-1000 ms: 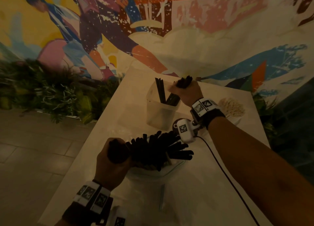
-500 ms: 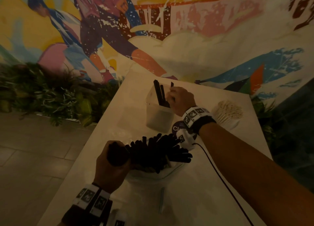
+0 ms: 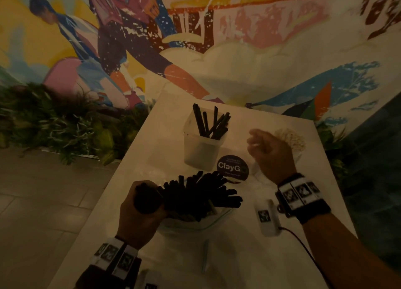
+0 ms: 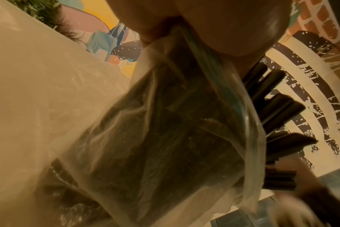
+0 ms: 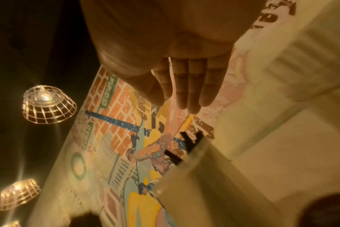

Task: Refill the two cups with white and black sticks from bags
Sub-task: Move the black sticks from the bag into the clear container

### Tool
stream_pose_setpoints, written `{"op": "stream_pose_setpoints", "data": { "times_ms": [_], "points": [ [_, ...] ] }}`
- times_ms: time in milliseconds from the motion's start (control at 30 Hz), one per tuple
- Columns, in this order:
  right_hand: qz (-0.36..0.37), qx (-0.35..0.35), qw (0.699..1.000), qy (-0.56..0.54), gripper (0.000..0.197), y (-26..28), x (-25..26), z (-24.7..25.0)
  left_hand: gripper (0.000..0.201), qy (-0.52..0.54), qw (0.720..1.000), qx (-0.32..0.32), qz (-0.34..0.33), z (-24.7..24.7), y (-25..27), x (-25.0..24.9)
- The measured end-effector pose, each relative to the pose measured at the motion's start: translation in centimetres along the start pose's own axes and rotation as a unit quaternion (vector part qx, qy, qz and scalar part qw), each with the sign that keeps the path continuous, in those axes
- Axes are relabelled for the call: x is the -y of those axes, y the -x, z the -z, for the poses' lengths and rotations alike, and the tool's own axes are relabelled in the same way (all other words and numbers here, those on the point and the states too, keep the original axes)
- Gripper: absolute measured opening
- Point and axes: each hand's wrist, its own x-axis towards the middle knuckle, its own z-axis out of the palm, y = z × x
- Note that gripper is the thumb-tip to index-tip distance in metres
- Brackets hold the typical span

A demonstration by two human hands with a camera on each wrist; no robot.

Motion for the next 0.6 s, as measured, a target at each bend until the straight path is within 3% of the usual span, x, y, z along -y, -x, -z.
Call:
{"op": "stream_pose_setpoints", "data": {
  "times_ms": [67,200,267,400,600],
  "points": [
    [-0.035,0.076,0.996,0.025,0.044,2.3,-2.1,0.1,0.046,-0.009,1.000,0.002,0.014,0.0,-0.1,0.2],
    [-0.104,0.259,0.960,0.036,0.087,6.7,-4.2,-1.0,0.054,0.012,0.999,0.022,0.027,0.0,0.1,0.2],
    [-0.100,0.302,0.948,0.009,0.101,8.1,-3.7,-1.9,0.058,0.024,0.999,0.035,0.016,0.1,0.1,0.0],
    [-0.029,0.265,0.963,-0.041,0.092,9.2,-0.7,-3.9,0.066,0.032,0.996,0.079,0.005,-0.2,0.2,-0.8],
    [0.126,0.224,0.966,0.024,0.075,9.9,2.9,-7.4,0.097,0.005,0.989,0.147,-0.009,-0.3,-0.1,-0.8]
  ]
}}
